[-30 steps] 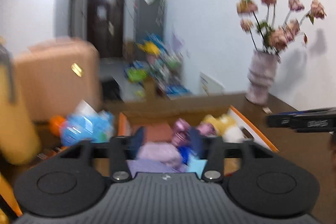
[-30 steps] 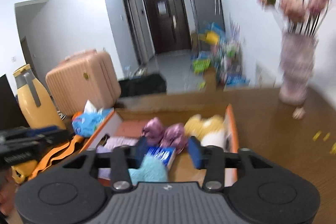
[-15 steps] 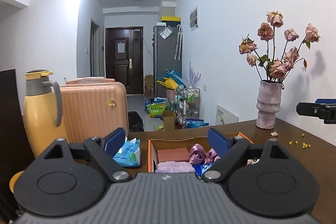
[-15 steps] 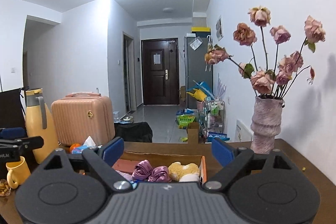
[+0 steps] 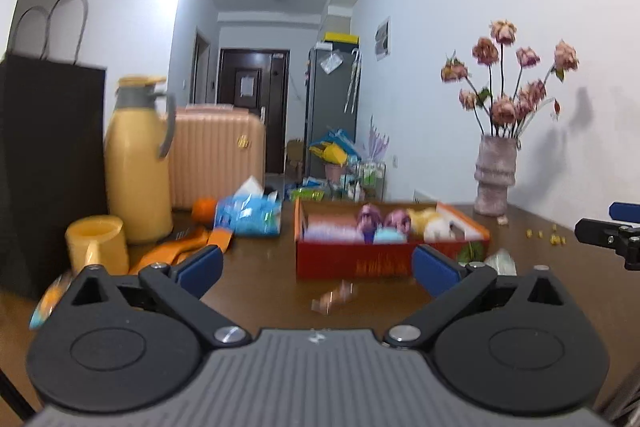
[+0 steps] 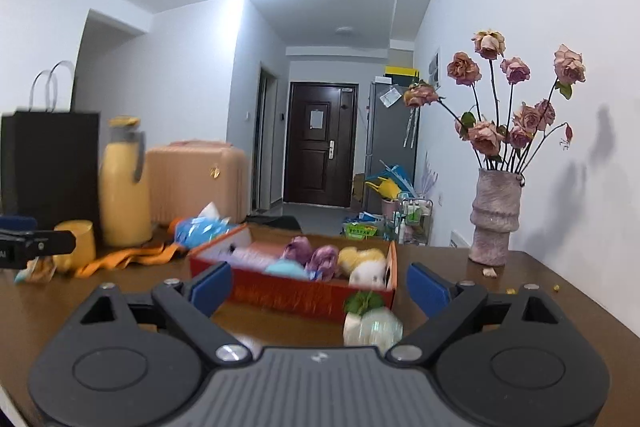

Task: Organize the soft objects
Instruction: 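Move the left gripper toward the snack packet while the right approaches the foam wedge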

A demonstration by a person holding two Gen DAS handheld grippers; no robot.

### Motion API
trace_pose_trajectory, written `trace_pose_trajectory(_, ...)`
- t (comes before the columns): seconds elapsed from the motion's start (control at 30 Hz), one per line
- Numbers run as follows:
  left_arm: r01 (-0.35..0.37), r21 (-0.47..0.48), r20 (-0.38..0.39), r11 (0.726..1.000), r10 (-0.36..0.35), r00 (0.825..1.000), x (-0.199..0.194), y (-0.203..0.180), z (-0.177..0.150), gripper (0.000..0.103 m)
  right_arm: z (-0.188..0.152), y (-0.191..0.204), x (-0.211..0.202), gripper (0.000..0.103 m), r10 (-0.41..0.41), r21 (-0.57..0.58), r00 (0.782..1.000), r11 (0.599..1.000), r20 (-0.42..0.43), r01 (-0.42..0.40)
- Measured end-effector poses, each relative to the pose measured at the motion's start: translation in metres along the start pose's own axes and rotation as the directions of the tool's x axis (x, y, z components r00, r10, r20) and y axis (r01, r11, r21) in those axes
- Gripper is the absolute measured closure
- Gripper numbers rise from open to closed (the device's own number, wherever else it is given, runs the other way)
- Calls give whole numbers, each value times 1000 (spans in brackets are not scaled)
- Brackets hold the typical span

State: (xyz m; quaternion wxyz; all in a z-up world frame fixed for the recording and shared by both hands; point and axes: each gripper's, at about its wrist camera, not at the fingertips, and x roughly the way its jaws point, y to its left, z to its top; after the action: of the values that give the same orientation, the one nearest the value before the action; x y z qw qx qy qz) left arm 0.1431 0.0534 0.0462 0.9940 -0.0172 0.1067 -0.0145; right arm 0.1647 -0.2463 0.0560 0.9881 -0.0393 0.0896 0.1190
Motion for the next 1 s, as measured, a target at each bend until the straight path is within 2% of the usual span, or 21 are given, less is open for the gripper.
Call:
trace_pose_trajectory(0.1,-2,22,-38,1000,3,999,-16,1,-19,0,-21,11,-23,7,-26,-16,999,1000,-27,25)
trace_pose_trajectory(0.27,13,23,-80,1000,-11,997,-16,-1,-29,0,-38,20,-38,7,22,-28,997,999,-68,-24)
trace_pose_trajectory(0.43,33,23,-95,999,-30,995,-4,-7,-29,0,-40,19,-31,7,-2,-31,997,1000,-77,0)
trace_pose_trajectory(0.73,36,30,-175,999,-30,984,43,-14,-33,0,-51,-8,7,8,-38,41,987,998,-158,45)
trace_pose_trajectory(0.83,20,27,-213,999,-14,977,69,-12,-35,7,-53,-16,26,8,-56,44,981,997,-188,66)
trace_pose_trajectory(0.87,24,32,-223,999,-16,975,78,-11,-35,12,-54,-19,32,8,-60,43,978,997,-198,70)
trace_pose_trajectory(1.0,66,43,-261,997,-52,964,122,-5,-31,25,-53,-27,67,8,-70,33,967,996,-244,81)
